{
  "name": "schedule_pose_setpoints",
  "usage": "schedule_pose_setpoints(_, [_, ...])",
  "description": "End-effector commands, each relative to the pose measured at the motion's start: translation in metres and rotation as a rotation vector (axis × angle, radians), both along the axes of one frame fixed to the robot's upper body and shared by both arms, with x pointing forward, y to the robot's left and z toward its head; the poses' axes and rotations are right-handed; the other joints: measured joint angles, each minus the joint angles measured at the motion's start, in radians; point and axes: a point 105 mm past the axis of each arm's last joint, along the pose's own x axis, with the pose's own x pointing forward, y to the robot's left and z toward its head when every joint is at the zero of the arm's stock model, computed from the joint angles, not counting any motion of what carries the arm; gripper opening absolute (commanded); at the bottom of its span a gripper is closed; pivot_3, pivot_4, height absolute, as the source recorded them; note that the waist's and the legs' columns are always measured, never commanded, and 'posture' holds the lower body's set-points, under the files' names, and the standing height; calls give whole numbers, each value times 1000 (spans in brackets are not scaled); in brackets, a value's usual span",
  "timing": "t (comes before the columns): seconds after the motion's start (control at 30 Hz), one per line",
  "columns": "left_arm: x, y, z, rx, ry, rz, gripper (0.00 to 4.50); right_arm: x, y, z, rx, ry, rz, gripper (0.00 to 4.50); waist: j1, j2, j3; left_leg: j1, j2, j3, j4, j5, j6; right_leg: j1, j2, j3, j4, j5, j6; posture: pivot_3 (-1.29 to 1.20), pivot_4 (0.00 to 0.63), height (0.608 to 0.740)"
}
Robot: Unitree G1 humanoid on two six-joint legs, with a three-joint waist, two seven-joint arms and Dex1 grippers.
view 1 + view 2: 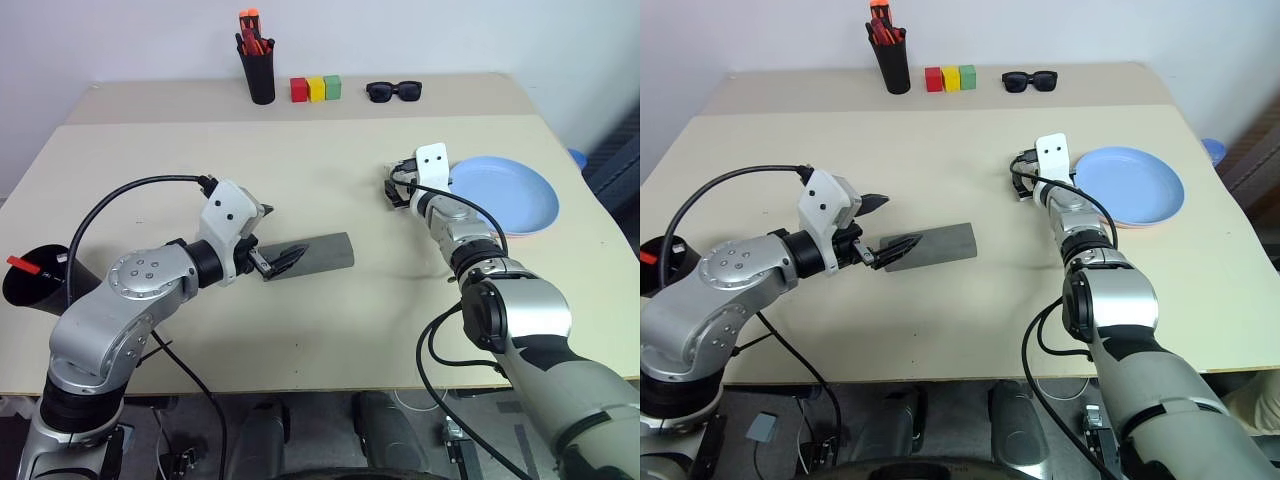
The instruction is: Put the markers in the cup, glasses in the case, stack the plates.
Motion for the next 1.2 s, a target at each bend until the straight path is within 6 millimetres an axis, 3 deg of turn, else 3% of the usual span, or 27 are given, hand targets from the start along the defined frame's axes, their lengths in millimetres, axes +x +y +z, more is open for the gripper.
schedule_pose_setpoints(0.03, [-3,0,11,-3,-50,-2,4500,1,-3,6,-4,-21,-3,4443,0,0,0,0,0,0,0,0,0,0,0,0,0,0,0,0,150,740])
schedule_pose_setpoints(0.07, [-2,0,11,-3,-50,-3,4500,1,-2,6,-4,-21,0,4443,0,0,0,0,0,0,0,0,0,0,0,0,0,0,0,0,150,740])
schedule_pose_setpoints(0.17, [-3,1,11,-4,-50,-2,4500,2,0,8,19,-23,11,3655,0,0,0,0,0,0,0,0,0,0,0,0,0,0,0,0,150,740])
schedule_pose_setpoints(0.4, [-3,2,11,-6,-49,5,4500,3,1,12,9,-35,4,168,0,0,0,0,0,0,0,0,0,0,0,0,0,0,0,0,150,740])
schedule_pose_setpoints(0.43, [-2,2,11,-6,-50,6,4500,3,0,13,5,-36,2,75,0,0,0,0,0,0,0,0,0,0,0,0,0,0,0,0,150,740])
schedule_pose_setpoints(0.87, [1,-4,10,-14,-51,-10,4500,2,2,12,3,-47,26,75,0,0,0,0,0,0,0,0,0,0,0,0,0,0,0,0,150,740])
schedule_pose_setpoints(0.97, [1,-4,10,-16,-51,-12,4500,2,1,12,2,-46,23,867,0,0,0,0,0,0,0,0,0,0,0,0,0,0,0,0,150,740])
schedule_pose_setpoints(1.1, [2,-5,10,-19,-49,-18,4500,2,-1,13,19,-55,3,2658,0,0,0,0,0,0,0,0,0,0,0,0,0,0,0,0,150,740])
schedule_pose_setpoints(1.2, [3,-6,10,-22,-51,-20,4500,2,-1,13,18,-53,-1,2658,0,0,0,0,0,0,0,0,0,0,0,0,0,0,0,0,150,740])
